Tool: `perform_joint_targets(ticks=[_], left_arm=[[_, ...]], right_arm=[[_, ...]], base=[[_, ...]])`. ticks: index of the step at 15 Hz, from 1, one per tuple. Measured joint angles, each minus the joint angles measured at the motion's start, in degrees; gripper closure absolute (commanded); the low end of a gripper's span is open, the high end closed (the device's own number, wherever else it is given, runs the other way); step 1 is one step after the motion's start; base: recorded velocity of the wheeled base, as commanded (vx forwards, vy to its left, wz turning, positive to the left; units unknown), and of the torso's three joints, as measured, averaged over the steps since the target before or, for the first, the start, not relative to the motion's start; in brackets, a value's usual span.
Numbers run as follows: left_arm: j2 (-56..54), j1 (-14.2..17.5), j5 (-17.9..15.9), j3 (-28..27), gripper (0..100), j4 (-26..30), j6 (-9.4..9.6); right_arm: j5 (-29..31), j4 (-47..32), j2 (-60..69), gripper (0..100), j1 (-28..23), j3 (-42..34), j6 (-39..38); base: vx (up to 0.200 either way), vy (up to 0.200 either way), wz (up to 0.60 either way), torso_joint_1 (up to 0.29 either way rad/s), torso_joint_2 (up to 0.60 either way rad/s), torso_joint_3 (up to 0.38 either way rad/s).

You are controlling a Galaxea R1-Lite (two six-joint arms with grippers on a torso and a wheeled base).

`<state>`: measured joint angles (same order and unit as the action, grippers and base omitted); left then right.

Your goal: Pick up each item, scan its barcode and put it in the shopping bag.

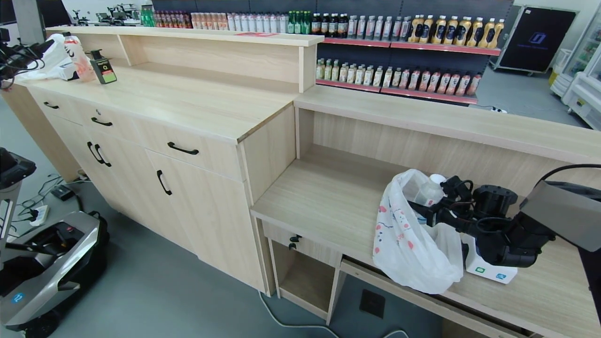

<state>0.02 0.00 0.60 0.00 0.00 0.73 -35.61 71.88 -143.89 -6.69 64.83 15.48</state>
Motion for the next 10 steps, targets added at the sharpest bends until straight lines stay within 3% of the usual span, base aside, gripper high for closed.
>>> perform_joint_targets(ticks=[4,5,10], left_arm=[[0.0,0.0,0.0,0.0,100,0.0,0.02],[0.0,0.0,0.0,0.0,100,0.0,0.02],[0.0,0.0,0.0,0.0,100,0.0,0.00]], right_arm=[[0.0,0.3,-0.6,100,0.0,-0.3,0.9],[0.0,0.4,-0.7,0,0.0,-0.5,1.0],[0.0,-0.9,0.2,0,0.0,-0.9,2.1]], base=[[0.000,0.000,0.00,0.000,0.00,0.000],[0.000,0.000,0.00,0.000,0.00,0.000],[0.000,0.000,0.00,0.000,0.00,0.000]])
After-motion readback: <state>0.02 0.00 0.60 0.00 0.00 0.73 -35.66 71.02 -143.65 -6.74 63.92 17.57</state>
